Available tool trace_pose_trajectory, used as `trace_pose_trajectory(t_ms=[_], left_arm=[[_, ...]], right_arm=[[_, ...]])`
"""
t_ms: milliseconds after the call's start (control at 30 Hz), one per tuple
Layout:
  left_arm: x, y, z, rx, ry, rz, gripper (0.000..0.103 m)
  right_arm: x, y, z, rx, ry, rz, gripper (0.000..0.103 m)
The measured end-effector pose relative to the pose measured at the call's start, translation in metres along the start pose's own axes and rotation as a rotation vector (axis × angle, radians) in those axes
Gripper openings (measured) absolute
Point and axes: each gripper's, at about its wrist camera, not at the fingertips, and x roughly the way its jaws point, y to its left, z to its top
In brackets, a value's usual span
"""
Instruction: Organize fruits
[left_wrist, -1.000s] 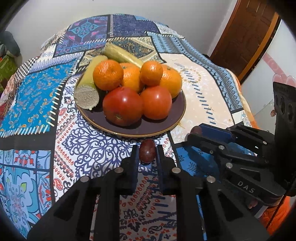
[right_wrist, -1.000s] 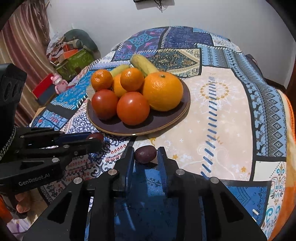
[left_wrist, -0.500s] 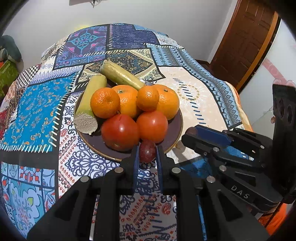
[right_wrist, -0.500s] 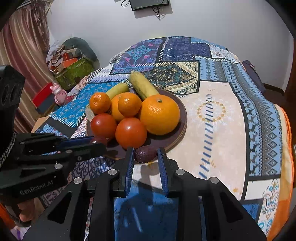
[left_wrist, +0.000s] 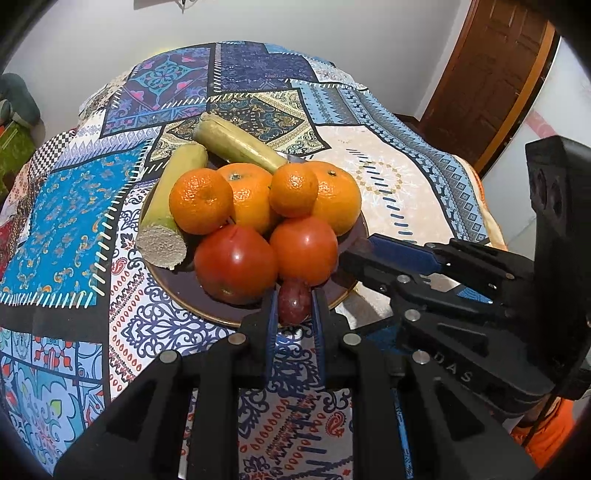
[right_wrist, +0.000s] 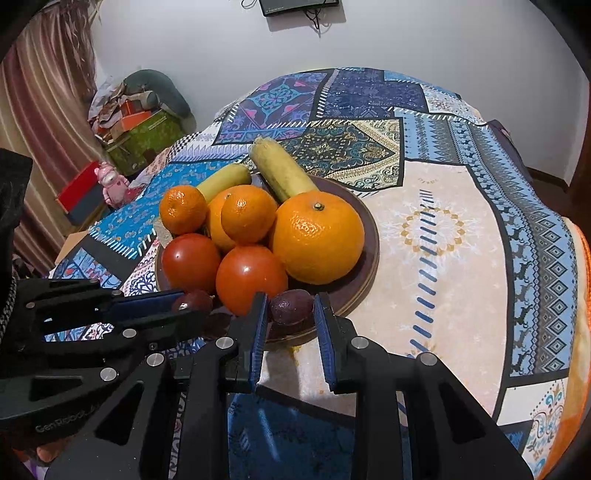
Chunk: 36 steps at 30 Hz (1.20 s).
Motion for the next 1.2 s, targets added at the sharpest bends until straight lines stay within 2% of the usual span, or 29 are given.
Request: trace_pose_trajectory(t_ms=[233,367,467,733,933,1200], left_arm=[[0.005,-0.003,-0.001,0.000,0.015,0.019,0.018],[0.006,0.000,-0.002,-0.013,0.021,0.016,0.019],[0.003,0.002,-0.002,-0.021,0.021,0.015,0.023],[-0.032,-0.001,-0.006,-0.026,-0.036,0.022,0.025],[-0.107,-0.010,-0.013,-0.016,-0.196,0.072,0.025],[-0.238,-0.032,-0.042,-0.005,-0.481,0.117,0.027]], right_arm=[[-0.001,-0.002,-0.001,0.014,0.010,0.016,0.025],[-0.002,-0.003,0.001,0.011,0.005,0.009,0.029],[-0.006,-0.004,0.001,0.017,0.000,0.013,0.030],[-0.048,0.006,0.007,0.010,-0.071,-0.002,0.030],[-0.111,0.027,0.009,-0.006,-0.175,-0.015,0.030],[-0.215,0.077,-0.005,-0.051,-0.362,-0.044,0.031]])
